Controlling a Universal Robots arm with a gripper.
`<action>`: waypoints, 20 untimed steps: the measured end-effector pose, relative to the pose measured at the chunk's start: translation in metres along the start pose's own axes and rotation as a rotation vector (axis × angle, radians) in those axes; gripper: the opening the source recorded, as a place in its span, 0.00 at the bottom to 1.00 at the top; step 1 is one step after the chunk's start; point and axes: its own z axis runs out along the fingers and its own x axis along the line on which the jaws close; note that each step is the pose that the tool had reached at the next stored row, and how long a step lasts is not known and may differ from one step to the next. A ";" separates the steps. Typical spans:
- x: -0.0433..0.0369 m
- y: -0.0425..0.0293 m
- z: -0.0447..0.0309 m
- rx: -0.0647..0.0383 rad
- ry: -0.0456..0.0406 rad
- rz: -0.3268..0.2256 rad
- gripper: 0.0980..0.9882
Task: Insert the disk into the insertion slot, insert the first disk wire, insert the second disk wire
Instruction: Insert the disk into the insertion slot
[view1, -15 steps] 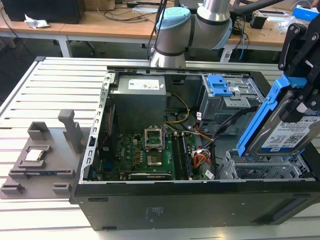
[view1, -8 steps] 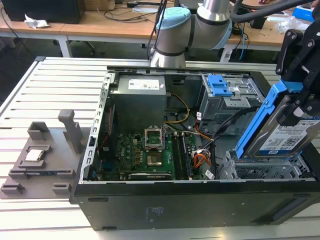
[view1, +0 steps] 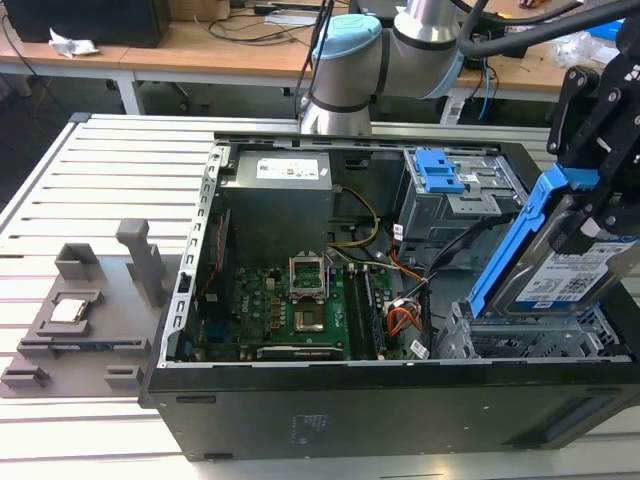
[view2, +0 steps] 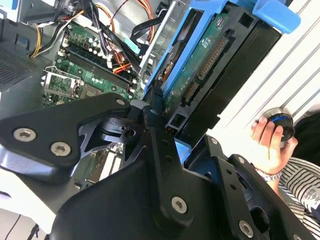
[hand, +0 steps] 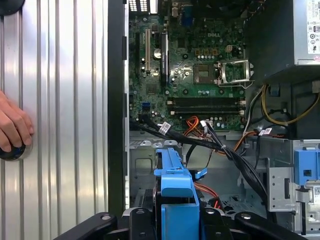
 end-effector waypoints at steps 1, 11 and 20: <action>-0.0002 -0.0001 0.0009 0.000 0.0001 0.000 0.30; -0.0019 -0.0005 0.0096 0.000 0.0001 0.000 0.30; -0.0055 -0.0011 0.0218 0.000 0.0002 0.000 0.30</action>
